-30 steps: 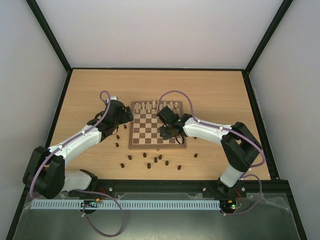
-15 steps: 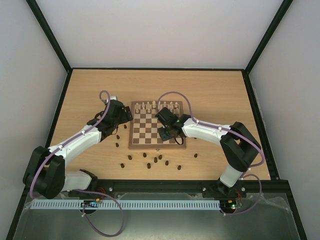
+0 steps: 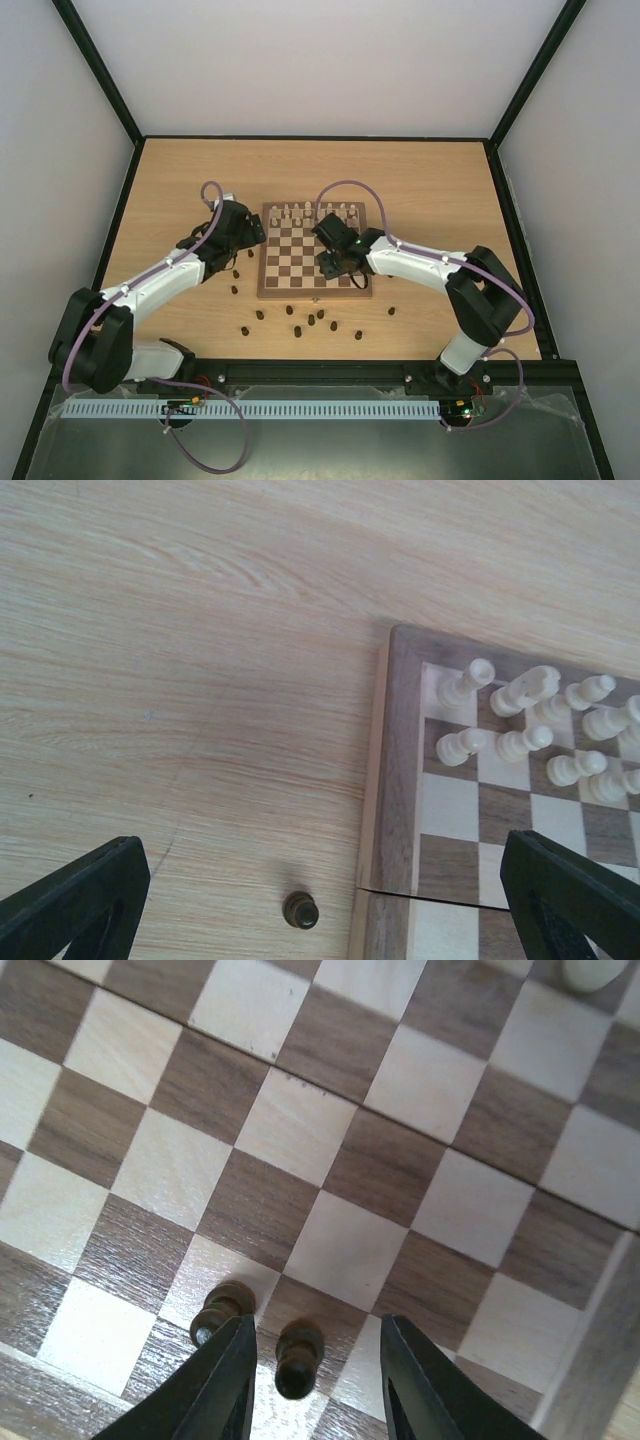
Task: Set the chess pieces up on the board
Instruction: Place the chess piece on the chessboard.
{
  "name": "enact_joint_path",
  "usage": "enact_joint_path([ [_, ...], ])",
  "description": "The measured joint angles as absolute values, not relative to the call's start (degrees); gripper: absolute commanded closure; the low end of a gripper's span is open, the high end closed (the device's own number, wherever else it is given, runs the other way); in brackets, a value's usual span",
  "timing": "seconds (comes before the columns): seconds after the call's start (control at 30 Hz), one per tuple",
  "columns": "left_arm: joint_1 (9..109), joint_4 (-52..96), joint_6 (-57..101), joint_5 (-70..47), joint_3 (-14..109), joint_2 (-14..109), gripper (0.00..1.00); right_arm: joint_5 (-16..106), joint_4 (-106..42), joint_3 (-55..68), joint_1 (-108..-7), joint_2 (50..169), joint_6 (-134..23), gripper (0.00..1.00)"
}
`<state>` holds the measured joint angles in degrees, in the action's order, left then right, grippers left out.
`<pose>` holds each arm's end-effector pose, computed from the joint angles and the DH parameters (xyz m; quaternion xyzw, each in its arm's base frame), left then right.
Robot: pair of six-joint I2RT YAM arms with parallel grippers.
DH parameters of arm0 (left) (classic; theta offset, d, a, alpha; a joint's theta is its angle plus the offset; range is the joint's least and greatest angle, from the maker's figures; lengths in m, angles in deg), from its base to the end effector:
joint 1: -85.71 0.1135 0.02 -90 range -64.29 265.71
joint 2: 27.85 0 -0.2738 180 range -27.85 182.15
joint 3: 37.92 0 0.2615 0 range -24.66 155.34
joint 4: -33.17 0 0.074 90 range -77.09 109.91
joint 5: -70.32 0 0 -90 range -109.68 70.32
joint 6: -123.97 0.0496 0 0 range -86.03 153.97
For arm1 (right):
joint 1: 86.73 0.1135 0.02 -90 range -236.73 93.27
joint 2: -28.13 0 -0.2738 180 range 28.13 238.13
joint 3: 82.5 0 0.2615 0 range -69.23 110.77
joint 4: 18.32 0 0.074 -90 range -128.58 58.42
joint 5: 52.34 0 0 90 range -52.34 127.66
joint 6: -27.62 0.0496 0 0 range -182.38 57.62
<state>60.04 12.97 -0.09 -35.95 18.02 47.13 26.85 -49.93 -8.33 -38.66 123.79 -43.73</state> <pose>0.2678 -0.1133 0.2157 -0.1259 0.8876 -0.1004 0.4316 0.2502 0.2646 0.1920 -0.2110 0.9210 0.0986 0.3123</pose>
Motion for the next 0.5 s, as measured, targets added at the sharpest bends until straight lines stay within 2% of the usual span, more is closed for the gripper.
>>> enact_joint_path([
  [0.13,60.0,12.6,-0.1,-36.2,18.0,48.8,0.01,24.5,-49.7,-8.4,-38.6,120.7,-43.0,0.61],
  [0.4,60.0,11.3,-0.1,-35.9,19.3,54.2,0.01,21.5,-49.3,-9.8,-40.1,116.1,-41.3,0.61],
  [0.5,60.0,10.1,0.0,-36.0,20.0,54.6,0.06,21.6,-49.3,-11.0,-41.8,114.7,-40.9,0.61],
])
